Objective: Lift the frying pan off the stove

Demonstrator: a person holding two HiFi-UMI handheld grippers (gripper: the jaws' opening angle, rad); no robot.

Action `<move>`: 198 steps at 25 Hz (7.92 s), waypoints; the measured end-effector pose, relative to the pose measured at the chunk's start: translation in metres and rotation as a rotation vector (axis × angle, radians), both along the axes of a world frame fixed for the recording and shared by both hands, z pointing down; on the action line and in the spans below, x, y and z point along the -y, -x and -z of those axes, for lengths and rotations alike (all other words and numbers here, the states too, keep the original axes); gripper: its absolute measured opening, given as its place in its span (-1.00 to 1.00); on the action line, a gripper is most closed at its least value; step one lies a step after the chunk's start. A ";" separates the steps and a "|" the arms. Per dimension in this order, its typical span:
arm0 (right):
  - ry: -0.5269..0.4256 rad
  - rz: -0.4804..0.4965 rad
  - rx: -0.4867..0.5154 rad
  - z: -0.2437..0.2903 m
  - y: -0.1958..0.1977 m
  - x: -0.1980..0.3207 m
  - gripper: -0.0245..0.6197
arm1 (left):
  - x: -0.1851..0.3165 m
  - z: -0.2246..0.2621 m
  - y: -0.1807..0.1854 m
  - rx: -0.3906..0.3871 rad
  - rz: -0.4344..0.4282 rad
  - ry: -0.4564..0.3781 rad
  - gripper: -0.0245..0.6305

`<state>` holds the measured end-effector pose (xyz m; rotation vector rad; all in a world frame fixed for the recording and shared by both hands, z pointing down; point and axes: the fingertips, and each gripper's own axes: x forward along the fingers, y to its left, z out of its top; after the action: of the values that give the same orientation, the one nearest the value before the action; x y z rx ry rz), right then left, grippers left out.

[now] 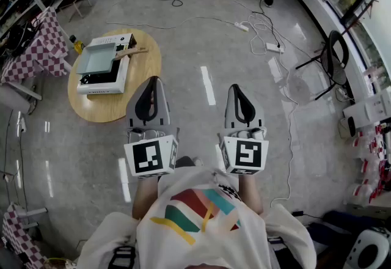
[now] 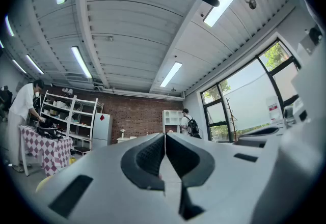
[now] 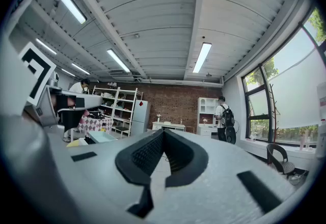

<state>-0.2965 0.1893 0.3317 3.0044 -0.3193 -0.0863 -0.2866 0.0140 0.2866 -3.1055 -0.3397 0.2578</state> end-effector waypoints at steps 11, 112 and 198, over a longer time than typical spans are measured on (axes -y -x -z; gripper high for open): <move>-0.008 0.028 0.017 -0.007 0.000 0.010 -0.93 | 0.003 -0.007 0.003 0.026 -0.027 0.016 -0.90; -0.106 0.346 0.226 -0.052 -0.560 0.037 -0.93 | 0.037 -0.032 -0.543 0.024 0.183 0.017 -0.91; 0.045 1.548 -0.069 0.021 -0.380 0.400 -0.93 | 0.292 -0.083 -0.233 -0.055 0.990 0.721 -0.27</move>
<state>0.0832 -0.2107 0.3110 1.9325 -2.3422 -0.2768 -0.0541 -0.2784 0.3694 -3.3540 1.5595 0.4993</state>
